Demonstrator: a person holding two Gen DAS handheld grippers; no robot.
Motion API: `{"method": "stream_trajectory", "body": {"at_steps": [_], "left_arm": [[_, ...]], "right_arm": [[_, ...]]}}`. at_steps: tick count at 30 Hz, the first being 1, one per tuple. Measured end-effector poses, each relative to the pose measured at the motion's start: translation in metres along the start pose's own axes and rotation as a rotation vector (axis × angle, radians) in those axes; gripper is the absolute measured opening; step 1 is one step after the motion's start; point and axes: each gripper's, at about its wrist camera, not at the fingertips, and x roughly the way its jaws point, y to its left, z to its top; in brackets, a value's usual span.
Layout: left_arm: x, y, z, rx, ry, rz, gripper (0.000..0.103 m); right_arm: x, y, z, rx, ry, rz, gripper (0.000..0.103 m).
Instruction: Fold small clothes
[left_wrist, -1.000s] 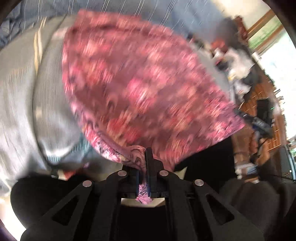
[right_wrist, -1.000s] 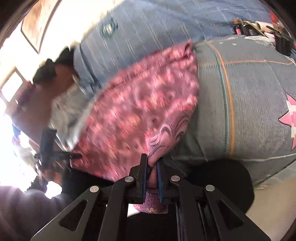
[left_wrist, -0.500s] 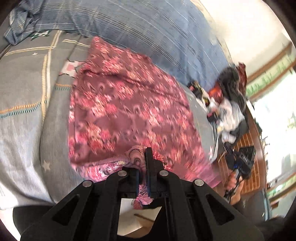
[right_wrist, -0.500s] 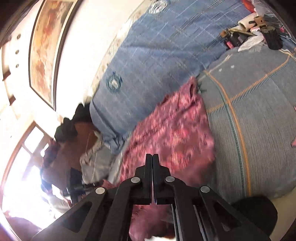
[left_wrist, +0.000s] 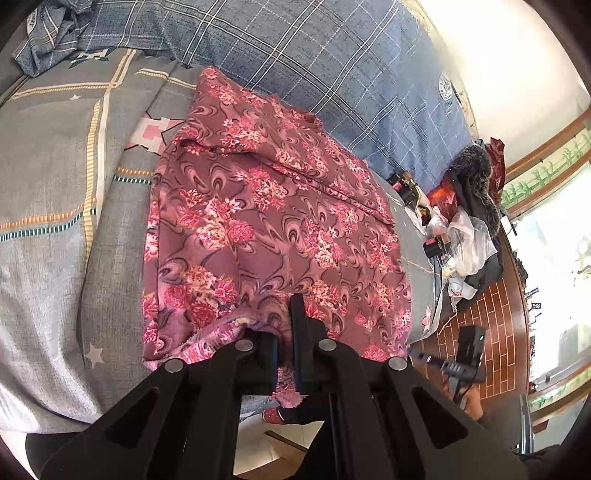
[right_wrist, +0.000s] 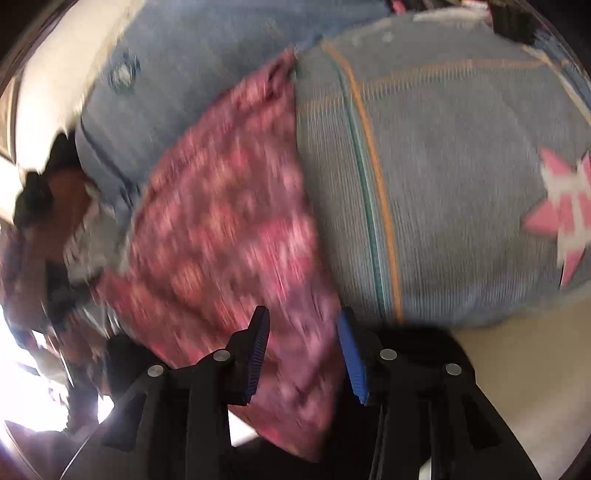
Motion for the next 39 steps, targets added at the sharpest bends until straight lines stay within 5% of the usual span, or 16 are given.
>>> {"method": "stream_trajectory", "body": {"at_steps": [7,8,9,10,18,26,39], "left_arm": [[0.002,0.002,0.001,-0.010,0.007,0.013,0.003],[0.002,0.002,0.001,-0.008,0.007,0.015,0.003],[0.002,0.002,0.000,-0.007,0.006,0.015,0.003],[0.002,0.002,0.000,-0.007,0.006,0.016,0.003],[0.002,0.001,0.015,-0.030,-0.016,-0.012,0.003],[-0.006,0.012,0.068,-0.093,-0.118,-0.016,0.003],[0.026,0.051,0.193,-0.226,-0.179,-0.045,0.003]], "right_arm": [[0.027,0.032,-0.032,-0.208,0.166,0.028,0.043],[0.027,0.035,-0.036,-0.237,0.177,0.020,0.038],[0.027,0.038,-0.040,-0.268,0.191,0.010,0.016],[0.027,0.040,-0.043,-0.284,0.206,0.015,0.006],[-0.020,0.054,-0.008,-0.163,-0.118,0.275,0.005],[-0.028,0.061,0.077,-0.042,-0.391,0.424,0.005],[0.023,0.041,0.216,0.226,-0.533,0.453,0.005]]}}
